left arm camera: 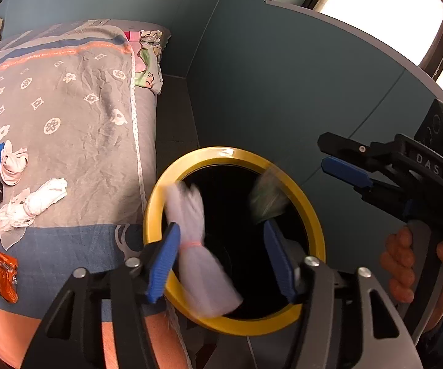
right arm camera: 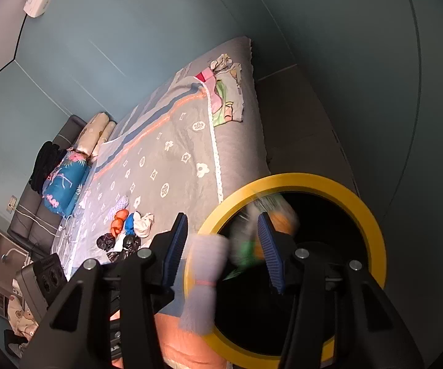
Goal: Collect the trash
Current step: 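Carry both items over the yellow bin and open both grippers to drop them, then grasp the black plastic bag with the left gripper while the right grasps the orange wrapper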
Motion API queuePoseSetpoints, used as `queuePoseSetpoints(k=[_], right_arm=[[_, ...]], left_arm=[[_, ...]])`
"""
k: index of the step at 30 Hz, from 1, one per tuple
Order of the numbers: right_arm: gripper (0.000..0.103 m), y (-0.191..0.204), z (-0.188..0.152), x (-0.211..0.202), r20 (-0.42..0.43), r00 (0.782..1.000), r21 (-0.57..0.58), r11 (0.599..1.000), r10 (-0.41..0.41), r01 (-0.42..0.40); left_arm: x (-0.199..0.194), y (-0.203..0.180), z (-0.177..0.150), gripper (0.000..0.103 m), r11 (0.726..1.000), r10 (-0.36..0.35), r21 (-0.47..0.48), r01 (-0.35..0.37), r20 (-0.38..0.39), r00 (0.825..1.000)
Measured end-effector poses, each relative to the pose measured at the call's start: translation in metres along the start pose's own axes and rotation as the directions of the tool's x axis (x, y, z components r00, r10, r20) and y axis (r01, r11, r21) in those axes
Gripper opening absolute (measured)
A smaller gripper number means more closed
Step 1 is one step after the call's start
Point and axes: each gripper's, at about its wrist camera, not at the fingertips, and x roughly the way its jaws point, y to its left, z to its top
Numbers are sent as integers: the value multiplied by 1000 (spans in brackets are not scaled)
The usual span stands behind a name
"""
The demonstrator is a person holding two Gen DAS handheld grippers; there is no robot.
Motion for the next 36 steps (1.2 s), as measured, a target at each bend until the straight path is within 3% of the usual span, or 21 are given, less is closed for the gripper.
queuePoseSetpoints(k=[6,11,17,27,36], right_arm=[[46,4,-1,-7,24,1000,0,1000,6,-6],[47,16,-2,-11,46,999,-35,999,13,-11],[55,37,-7,-14,69,997,-106,994,40,-32],[71,105,-17,0,58,988,-255,959,142,-123],[76,152,-35,34,-9,974,-317,923,227,-218]], left_arm=[[-18,7,0,76,1000,27,0,-27,58,998],[-36,17,3,82,997,73,-9,-73,114,991],[-60,39,4,89,990,137,-48,-130,178,974],[-101,94,5,95,960,273,-125,-249,240,931],[-138,165,4,95,908,402,-239,-343,271,875]])
